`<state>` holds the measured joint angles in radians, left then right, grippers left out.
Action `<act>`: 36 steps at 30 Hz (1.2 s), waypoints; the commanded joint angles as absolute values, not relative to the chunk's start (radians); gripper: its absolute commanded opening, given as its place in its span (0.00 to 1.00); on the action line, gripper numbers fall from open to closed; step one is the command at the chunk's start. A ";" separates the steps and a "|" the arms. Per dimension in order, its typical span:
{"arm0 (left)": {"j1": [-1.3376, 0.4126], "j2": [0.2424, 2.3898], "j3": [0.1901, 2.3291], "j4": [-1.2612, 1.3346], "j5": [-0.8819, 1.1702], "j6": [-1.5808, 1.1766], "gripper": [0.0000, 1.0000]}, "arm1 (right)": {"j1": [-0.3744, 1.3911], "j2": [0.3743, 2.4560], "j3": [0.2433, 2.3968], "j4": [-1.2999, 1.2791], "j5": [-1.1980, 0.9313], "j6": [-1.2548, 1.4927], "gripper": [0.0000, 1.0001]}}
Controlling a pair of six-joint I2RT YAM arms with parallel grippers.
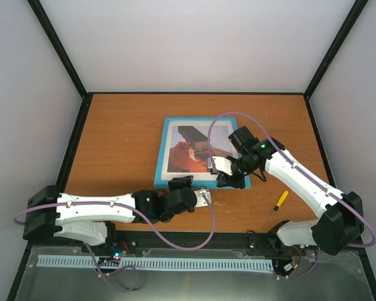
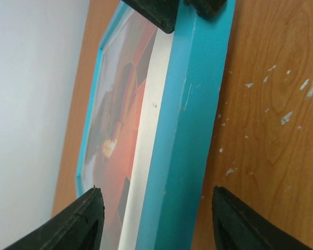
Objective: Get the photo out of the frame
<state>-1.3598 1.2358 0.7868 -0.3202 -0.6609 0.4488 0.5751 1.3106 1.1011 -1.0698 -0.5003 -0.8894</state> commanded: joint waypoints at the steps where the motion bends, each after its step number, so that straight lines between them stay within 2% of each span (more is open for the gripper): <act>1: -1.389 1.263 0.820 -0.274 -0.761 0.560 0.54 | 0.580 1.273 1.148 -1.074 -0.562 -0.852 0.03; 5: -1.399 1.277 0.823 -0.272 -0.788 0.581 0.51 | 0.580 1.255 1.150 -1.085 -0.577 -0.837 0.03; 12: -1.414 1.278 0.842 -0.248 -0.823 0.615 0.34 | 0.581 1.232 1.144 -1.101 -0.600 -0.821 0.03; 17: -1.415 1.258 0.875 -0.248 -0.824 0.641 0.17 | 0.581 1.211 1.147 -1.118 -0.612 -0.816 0.03; 18: -1.416 1.250 0.884 -0.251 -0.818 0.640 0.15 | 0.580 1.204 1.157 -1.127 -0.605 -0.815 0.06; 20: -1.416 1.234 0.905 -0.251 -0.804 0.637 0.11 | 0.580 1.179 1.175 -1.135 -0.574 -0.812 0.28; 23: -1.416 1.215 0.935 -0.254 -0.781 0.625 0.08 | 0.581 1.126 1.189 -1.120 -0.497 -0.806 0.52; 26: -1.412 1.208 0.976 -0.257 -0.763 0.603 0.06 | 0.580 1.068 1.203 -1.128 -0.438 -0.861 0.67; 29: -1.410 1.228 1.044 -0.267 -0.748 0.575 0.06 | 0.582 1.029 1.212 -1.140 -0.364 -0.948 0.70; 36: -1.407 1.294 1.138 -0.257 -0.718 0.578 0.06 | 0.585 0.969 1.228 -1.148 -0.184 -1.101 0.68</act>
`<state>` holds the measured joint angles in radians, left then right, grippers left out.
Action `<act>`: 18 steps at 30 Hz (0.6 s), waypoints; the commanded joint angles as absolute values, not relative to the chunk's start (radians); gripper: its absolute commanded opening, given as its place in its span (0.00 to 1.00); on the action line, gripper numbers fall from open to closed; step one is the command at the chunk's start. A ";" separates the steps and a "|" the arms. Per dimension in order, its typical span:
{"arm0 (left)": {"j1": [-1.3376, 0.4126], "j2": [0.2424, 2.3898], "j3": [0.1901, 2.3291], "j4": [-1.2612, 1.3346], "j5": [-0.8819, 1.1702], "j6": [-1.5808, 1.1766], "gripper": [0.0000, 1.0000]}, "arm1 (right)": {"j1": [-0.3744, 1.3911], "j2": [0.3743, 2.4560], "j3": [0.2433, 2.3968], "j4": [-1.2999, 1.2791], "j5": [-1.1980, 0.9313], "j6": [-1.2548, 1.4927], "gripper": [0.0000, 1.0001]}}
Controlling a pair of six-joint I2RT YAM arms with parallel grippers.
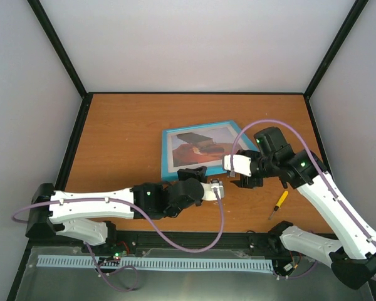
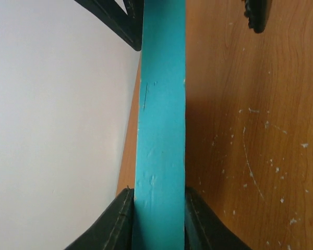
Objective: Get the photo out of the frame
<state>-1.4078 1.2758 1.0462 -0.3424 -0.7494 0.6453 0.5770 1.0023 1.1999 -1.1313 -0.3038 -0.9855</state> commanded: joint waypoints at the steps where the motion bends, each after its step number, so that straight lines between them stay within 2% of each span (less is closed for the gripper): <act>1: -1.407 1.302 1.146 -0.250 -0.715 0.584 0.07 | 0.588 0.964 1.237 -1.150 -0.174 -1.116 0.67; 8: -1.407 1.320 1.176 -0.177 -0.687 0.616 0.07 | 0.592 0.949 1.278 -1.181 -0.119 -1.178 0.56; 18: -1.405 1.296 1.187 -0.086 -0.653 0.632 0.07 | 0.601 0.906 1.239 -1.172 -0.052 -1.245 0.54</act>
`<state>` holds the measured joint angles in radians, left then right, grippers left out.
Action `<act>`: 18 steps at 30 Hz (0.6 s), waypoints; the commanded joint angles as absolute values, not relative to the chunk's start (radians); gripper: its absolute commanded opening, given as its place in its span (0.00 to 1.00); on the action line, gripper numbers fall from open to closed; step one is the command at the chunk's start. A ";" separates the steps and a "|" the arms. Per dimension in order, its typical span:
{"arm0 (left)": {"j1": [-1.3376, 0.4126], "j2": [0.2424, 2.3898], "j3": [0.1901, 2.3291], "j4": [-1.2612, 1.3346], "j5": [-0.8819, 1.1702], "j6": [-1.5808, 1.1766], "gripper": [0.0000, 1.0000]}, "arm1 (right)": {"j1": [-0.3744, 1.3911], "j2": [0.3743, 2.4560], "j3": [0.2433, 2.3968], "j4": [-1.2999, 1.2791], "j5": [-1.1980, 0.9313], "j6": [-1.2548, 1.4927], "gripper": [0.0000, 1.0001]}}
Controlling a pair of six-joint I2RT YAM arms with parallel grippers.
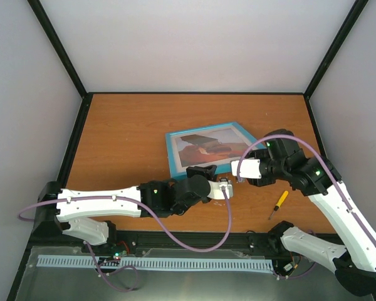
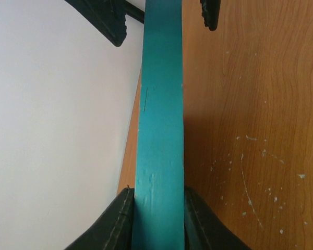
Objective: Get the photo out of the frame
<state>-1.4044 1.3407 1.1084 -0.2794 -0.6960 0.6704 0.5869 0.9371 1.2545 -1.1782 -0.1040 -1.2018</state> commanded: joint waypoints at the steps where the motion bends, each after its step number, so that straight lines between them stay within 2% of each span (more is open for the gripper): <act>1: -1.405 1.294 1.187 -0.078 -0.647 0.633 0.07 | 0.601 0.903 1.231 -1.162 -0.040 -1.251 0.53; 5: -1.404 1.290 1.190 -0.055 -0.639 0.640 0.07 | 0.604 0.890 1.211 -1.141 -0.009 -1.275 0.43; 11: -1.400 1.284 1.188 -0.032 -0.628 0.640 0.07 | 0.606 0.871 1.186 -1.123 0.003 -1.305 0.35; 14: -1.398 1.279 1.186 -0.034 -0.625 0.627 0.12 | 0.606 0.872 1.193 -1.120 -0.001 -1.308 0.23; 15: -1.397 1.273 1.182 -0.036 -0.627 0.613 0.24 | 0.605 0.873 1.200 -1.121 -0.007 -1.307 0.19; 16: -1.396 1.265 1.175 -0.038 -0.630 0.594 0.51 | 0.606 0.874 1.214 -1.127 -0.014 -1.306 0.16; 17: -1.397 1.252 1.164 -0.035 -0.641 0.569 0.71 | 0.606 0.876 1.224 -1.133 -0.020 -1.306 0.14; 18: -1.396 1.232 1.148 -0.032 -0.651 0.545 0.81 | 0.606 0.876 1.233 -1.141 -0.030 -1.309 0.12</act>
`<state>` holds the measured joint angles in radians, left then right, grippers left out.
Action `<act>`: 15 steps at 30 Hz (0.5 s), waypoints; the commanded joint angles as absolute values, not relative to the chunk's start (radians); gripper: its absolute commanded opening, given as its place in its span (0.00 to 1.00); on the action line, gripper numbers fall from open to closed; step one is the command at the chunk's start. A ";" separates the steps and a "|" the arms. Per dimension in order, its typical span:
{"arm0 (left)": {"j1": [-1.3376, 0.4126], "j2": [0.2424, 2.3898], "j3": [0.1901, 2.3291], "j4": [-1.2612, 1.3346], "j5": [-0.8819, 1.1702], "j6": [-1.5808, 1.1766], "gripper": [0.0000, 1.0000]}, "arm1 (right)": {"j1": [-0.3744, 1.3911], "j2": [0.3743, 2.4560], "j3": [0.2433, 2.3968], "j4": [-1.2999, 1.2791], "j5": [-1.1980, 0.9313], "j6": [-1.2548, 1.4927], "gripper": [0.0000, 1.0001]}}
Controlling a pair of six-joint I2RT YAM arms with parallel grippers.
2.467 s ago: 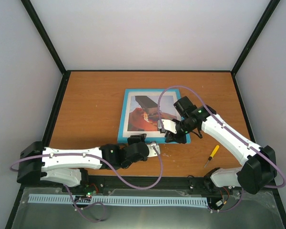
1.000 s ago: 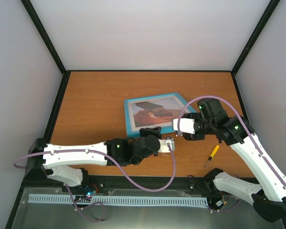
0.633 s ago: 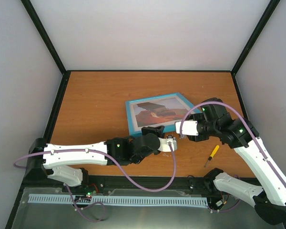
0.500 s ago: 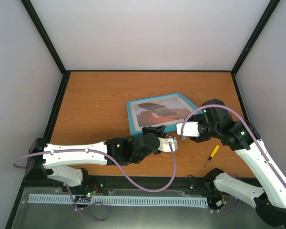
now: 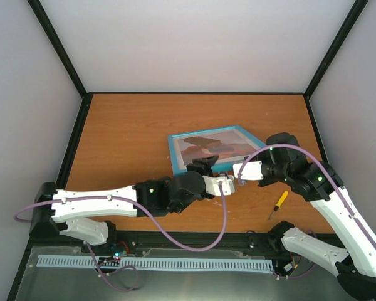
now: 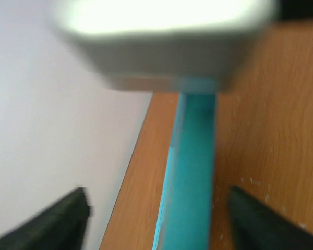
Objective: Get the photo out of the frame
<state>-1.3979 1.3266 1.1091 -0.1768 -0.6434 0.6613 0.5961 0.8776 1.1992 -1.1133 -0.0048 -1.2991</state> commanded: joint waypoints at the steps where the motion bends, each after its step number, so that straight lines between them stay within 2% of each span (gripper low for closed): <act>1: -1.396 1.195 1.124 -0.036 -0.649 0.525 0.84 | 0.606 0.872 1.242 -1.149 -0.036 -1.315 0.10; 6: -1.397 0.939 0.904 -0.028 -0.542 0.496 0.84 | 0.606 0.831 1.254 -1.167 -0.015 -1.373 0.03; 10: -1.397 0.729 0.761 -0.071 -0.443 0.491 0.83 | 0.604 0.806 1.262 -1.191 -0.003 -1.401 0.03; 15: -1.397 0.645 0.646 -0.108 -0.467 0.514 0.80 | 0.604 0.775 1.268 -1.192 -0.004 -1.400 0.03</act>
